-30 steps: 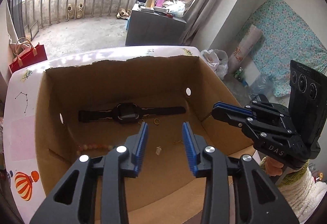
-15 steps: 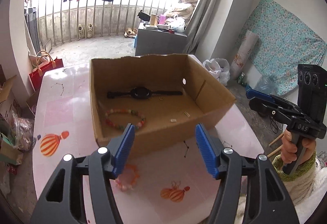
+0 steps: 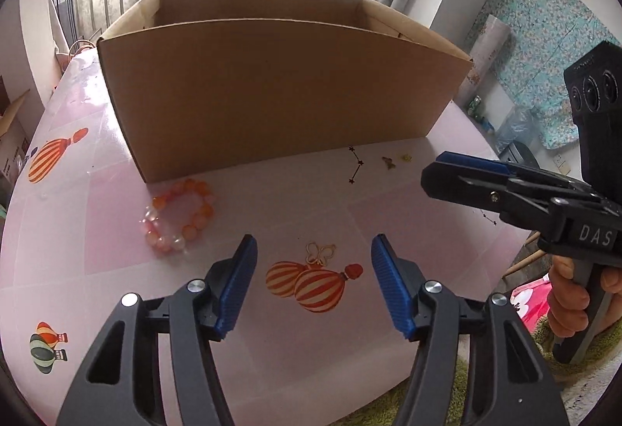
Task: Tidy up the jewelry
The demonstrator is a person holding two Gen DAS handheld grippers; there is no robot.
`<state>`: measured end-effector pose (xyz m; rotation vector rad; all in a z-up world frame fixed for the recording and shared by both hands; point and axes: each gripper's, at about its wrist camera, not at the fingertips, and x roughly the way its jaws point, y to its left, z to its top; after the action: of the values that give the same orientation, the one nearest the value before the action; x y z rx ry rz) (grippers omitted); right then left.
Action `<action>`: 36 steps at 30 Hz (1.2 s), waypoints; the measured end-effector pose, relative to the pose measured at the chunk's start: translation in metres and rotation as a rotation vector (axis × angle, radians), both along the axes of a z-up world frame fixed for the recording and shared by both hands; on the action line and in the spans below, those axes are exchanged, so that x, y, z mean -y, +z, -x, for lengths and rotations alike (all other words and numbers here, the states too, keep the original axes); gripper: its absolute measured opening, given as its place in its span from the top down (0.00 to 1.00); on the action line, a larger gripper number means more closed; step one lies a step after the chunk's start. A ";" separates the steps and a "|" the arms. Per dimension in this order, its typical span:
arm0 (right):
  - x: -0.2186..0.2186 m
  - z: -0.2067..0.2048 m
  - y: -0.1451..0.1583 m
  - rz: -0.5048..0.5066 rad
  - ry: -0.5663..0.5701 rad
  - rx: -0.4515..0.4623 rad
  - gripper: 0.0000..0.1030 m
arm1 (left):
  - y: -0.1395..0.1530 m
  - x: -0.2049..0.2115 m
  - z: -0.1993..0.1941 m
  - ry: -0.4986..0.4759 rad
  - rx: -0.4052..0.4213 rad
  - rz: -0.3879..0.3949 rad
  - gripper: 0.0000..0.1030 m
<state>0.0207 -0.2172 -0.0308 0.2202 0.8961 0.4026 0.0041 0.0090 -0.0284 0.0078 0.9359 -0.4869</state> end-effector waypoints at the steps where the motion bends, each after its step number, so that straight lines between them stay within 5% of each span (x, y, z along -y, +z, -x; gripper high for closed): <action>1: 0.000 -0.001 -0.003 0.005 -0.002 -0.004 0.55 | -0.001 0.004 -0.001 -0.004 0.007 -0.008 0.45; 18: 0.006 -0.002 -0.015 0.009 -0.023 0.002 0.55 | -0.019 0.031 -0.005 -0.049 0.056 -0.171 0.73; 36: 0.001 -0.005 -0.013 0.011 -0.028 0.006 0.55 | -0.025 0.035 0.002 -0.113 0.098 -0.209 0.80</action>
<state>0.0258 -0.2187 -0.0442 0.2207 0.8879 0.3721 0.0020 -0.0257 -0.0537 0.2725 0.8894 -0.4872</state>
